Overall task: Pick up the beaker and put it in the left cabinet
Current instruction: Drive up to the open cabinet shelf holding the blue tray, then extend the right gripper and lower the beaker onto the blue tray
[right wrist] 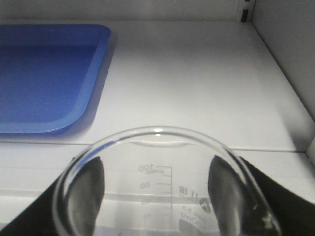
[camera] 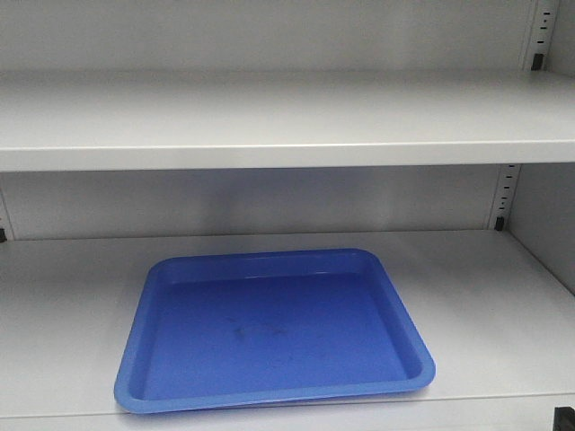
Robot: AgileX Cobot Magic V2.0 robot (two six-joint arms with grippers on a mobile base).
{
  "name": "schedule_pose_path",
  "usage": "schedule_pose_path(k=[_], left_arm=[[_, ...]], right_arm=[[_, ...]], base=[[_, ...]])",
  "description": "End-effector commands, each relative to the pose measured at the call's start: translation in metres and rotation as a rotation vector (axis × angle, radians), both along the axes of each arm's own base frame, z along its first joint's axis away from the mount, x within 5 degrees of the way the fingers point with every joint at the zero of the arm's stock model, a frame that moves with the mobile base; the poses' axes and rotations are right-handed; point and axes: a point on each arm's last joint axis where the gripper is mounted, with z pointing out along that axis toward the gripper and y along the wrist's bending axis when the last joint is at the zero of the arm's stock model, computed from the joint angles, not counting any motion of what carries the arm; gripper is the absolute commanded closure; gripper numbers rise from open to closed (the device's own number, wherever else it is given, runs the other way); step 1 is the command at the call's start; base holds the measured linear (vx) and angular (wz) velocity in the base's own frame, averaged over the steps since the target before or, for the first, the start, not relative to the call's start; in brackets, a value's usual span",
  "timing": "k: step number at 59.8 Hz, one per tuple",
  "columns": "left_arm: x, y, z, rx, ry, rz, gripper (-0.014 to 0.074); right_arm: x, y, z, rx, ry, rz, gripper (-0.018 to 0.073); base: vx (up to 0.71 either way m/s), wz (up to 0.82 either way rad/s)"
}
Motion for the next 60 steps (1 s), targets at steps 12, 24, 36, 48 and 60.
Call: schedule_pose_path(k=[12, 24, 36, 48, 60], left_arm=[[0.001, -0.001, 0.012, -0.004, -0.099, -0.018, 0.0593], [0.001, -0.001, 0.012, -0.004, -0.099, -0.018, 0.0593], [0.001, -0.001, 0.012, -0.004, -0.099, -0.018, 0.0593], [0.001, -0.001, 0.012, -0.004, -0.099, -0.018, 0.0593], [0.001, -0.001, 0.012, -0.004, -0.099, -0.018, 0.0593]], right_arm=[[0.002, 0.003, 0.015, -0.008, -0.090, 0.040, 0.0560], [0.002, 0.003, 0.015, -0.008, -0.090, 0.040, 0.0560], [0.002, 0.008, 0.021, 0.017, -0.151, 0.086, 0.0560], [0.031, 0.044, 0.028, 0.070, -0.340, 0.375, 0.0560], [0.093, 0.077, 0.018, 0.140, -0.306, 0.500, 0.0560]], base=[[0.00, 0.00], [0.00, 0.00], [0.00, 0.00], [0.00, 0.00], [0.00, 0.00]])
